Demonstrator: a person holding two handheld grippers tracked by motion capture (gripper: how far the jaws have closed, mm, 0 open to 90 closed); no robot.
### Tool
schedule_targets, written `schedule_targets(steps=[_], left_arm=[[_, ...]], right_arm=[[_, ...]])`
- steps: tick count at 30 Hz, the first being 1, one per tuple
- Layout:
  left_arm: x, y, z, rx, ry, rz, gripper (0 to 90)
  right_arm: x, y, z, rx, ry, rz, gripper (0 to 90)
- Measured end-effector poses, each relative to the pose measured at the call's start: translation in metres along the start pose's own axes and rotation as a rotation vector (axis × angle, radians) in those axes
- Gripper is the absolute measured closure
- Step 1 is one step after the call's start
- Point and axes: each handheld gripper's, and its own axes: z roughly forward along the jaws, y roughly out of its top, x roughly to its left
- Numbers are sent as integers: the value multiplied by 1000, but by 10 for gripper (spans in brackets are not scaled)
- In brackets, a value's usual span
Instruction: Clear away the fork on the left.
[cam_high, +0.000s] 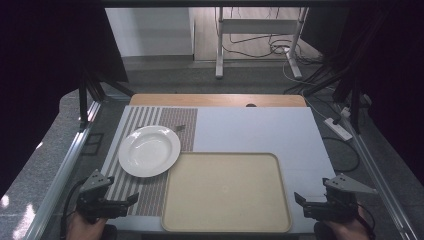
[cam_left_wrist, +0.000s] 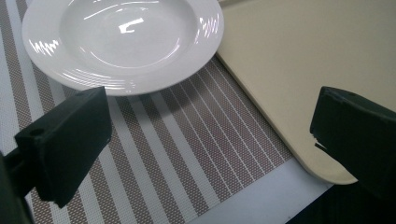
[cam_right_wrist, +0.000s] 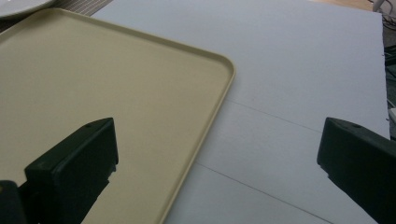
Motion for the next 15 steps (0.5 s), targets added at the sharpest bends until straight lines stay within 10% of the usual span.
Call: schedule_targets(steps=[15], left_arm=[[1, 1, 2, 24, -7, -9, 2]], right_arm=[[1, 1, 1, 4, 12, -14, 0]])
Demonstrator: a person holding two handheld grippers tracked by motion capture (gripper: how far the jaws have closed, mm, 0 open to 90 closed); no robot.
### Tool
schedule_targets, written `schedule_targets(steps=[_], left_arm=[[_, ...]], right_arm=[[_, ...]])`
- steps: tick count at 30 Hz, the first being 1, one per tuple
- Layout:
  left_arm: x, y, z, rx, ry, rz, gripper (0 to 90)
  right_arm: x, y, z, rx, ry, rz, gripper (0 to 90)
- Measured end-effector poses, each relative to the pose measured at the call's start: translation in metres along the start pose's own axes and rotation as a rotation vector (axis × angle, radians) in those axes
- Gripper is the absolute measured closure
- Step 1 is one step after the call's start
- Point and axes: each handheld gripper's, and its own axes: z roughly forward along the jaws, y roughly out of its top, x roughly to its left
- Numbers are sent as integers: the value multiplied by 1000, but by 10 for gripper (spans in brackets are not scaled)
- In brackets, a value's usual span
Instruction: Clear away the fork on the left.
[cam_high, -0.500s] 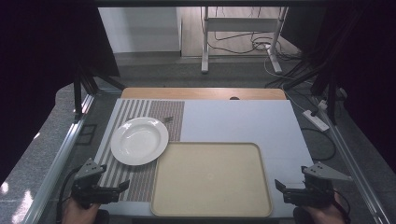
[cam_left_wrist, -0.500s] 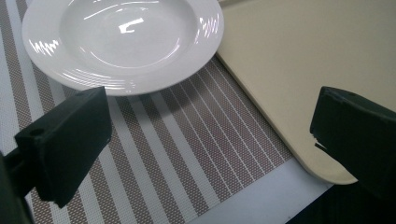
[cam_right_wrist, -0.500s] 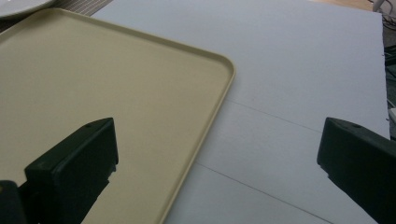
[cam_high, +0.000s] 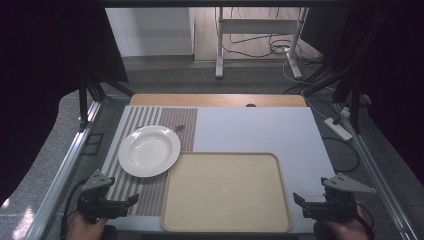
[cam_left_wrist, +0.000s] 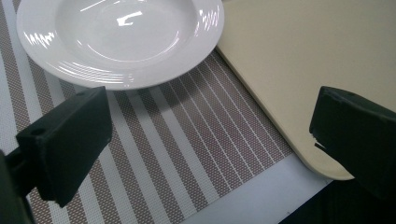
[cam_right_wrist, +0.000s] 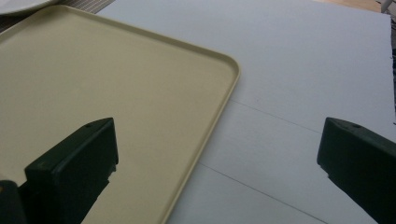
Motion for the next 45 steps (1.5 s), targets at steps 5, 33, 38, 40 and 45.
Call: schedule_targets(steps=[5, 33, 38, 40, 45], left_arm=[[1, 0, 0, 4, -7, -4, 0], [5, 17, 27, 52, -24, 47, 0], [9, 20, 37, 40, -46, 37, 0], [10, 21, 41, 43, -49, 35, 0], [13, 26, 51, 49, -70, 30, 0]], right_arm=[[0, 0, 0, 3, 2, -1, 0], [1, 0, 2, 17, 6, -18, 0], [2, 0, 2, 23, 6, -24, 0], [2, 0, 2, 25, 5, -24, 0], [2, 1, 3, 27, 5, -28, 0]])
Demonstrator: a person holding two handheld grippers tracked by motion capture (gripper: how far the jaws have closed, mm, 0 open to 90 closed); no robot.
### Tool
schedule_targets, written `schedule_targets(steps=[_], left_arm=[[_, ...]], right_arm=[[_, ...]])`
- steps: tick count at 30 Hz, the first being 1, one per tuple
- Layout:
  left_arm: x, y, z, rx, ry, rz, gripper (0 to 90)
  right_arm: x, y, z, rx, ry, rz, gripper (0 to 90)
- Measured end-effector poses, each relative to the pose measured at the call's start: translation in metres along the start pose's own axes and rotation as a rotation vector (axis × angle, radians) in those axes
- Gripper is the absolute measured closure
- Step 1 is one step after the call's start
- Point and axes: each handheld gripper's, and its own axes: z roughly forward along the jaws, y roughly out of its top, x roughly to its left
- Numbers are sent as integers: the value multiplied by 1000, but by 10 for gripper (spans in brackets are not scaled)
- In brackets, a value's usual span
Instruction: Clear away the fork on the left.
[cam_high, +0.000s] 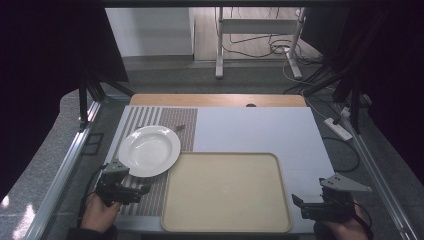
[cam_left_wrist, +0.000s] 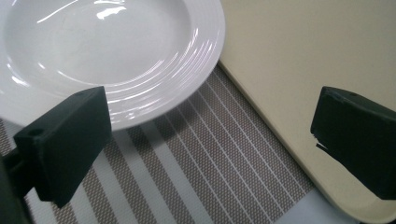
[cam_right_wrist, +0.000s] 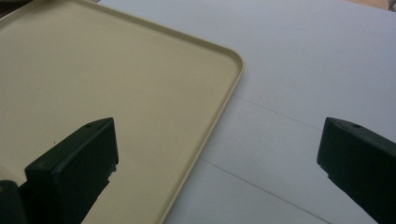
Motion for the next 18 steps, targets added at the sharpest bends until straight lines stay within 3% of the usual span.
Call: schedule_targets(steps=[13, 18], left_arm=[[10, 19, 23, 29, -40, -11, 0], [15, 30, 33, 62, -50, -14, 0]], right_arm=[[1, 0, 1, 10, -1, -9, 0], [2, 0, 0, 4, 6, -18, 0]])
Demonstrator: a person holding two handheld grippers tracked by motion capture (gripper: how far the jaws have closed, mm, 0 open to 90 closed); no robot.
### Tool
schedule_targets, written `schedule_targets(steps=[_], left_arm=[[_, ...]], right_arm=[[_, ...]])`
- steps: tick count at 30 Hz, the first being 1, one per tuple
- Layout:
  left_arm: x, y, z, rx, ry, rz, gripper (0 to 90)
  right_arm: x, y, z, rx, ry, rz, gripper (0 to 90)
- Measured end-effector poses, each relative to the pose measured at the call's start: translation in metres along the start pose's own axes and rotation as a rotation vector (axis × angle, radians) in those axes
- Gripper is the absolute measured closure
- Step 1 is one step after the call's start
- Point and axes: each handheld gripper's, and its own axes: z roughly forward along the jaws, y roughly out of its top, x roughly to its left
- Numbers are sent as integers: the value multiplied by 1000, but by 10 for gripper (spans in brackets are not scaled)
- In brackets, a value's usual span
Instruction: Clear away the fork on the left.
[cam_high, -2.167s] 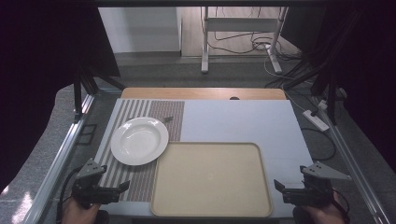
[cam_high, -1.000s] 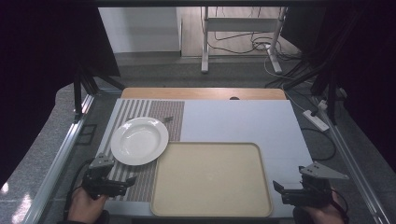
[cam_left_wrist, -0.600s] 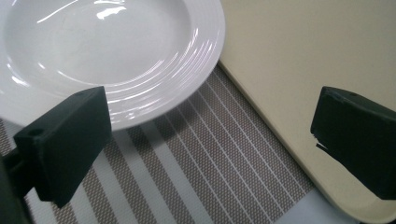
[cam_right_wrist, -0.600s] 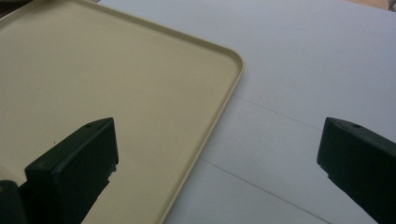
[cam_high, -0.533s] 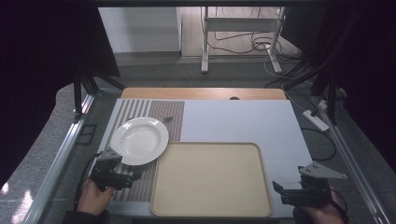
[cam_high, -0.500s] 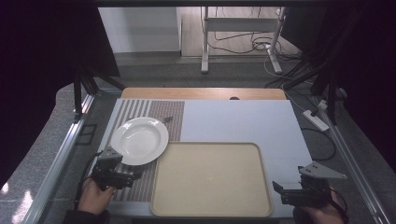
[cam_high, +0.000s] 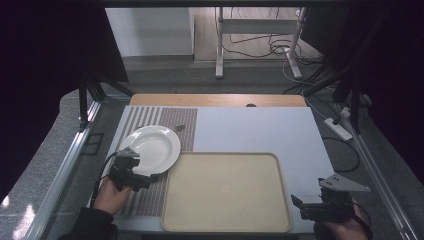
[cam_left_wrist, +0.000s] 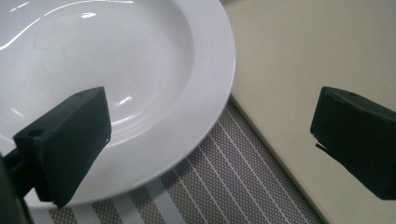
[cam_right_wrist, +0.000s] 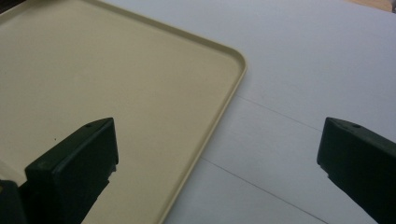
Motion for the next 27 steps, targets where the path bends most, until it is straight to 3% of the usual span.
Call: schedule_targets(steps=[18, 27], left_arm=[[10, 38, 31, 42, 36, 43, 0], [17, 53, 43, 58, 26, 69, 0]], right_arm=[[0, 0, 0, 1, 2, -5, 0], [0, 0, 0, 2, 3, -6, 0]])
